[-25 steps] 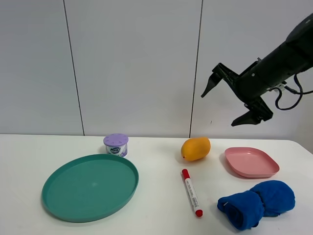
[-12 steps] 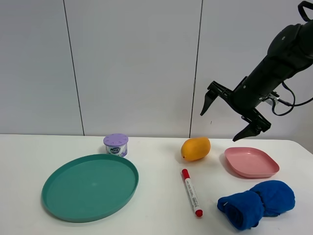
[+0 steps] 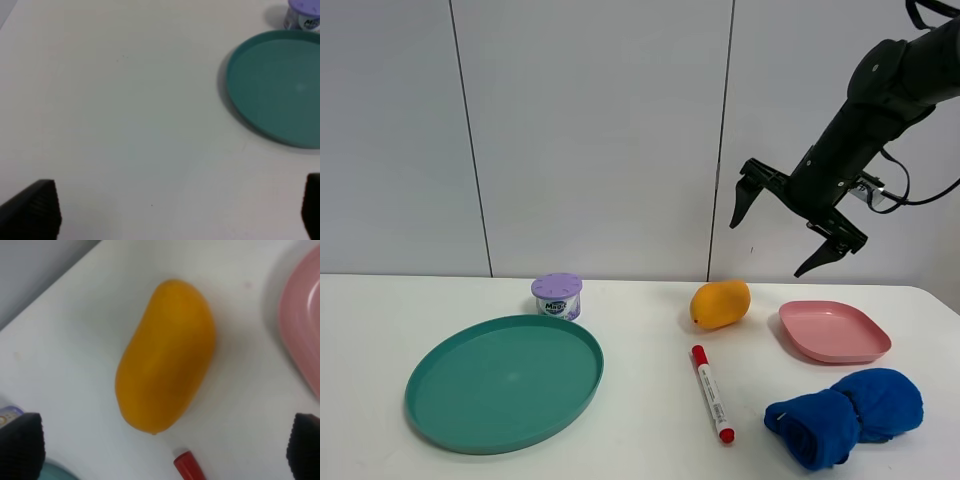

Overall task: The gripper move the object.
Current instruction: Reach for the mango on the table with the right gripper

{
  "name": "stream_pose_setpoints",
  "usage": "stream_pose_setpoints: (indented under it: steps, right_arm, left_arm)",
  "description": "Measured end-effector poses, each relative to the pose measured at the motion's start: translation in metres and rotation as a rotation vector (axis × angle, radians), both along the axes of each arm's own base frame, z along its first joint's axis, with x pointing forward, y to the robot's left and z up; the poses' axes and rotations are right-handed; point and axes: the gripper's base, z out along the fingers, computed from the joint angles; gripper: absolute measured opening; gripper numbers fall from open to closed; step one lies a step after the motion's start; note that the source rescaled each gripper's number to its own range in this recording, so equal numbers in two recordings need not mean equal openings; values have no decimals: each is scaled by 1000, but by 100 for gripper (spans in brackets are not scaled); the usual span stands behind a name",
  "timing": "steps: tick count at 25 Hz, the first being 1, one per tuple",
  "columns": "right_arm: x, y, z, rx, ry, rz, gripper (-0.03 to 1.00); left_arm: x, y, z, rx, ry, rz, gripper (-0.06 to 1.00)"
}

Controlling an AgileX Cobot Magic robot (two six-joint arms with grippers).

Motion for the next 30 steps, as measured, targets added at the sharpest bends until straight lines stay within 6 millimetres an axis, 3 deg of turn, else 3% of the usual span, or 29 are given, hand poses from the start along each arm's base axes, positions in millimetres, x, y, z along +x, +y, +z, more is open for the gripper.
stream_pose_setpoints:
  steps: [9, 19, 30]
  right_arm:
    - [14, 24, -33, -1, 84, 16, 94]
    - [21, 26, -56, 27, 103, -25, 94]
    - [31, 28, -59, 75, 33, -87, 94]
  left_arm:
    - [0, 0, 0, 0, 0, 0, 100]
    - [0, 0, 0, 0, 0, 0, 100]
    - [0, 0, 0, 0, 0, 0, 100]
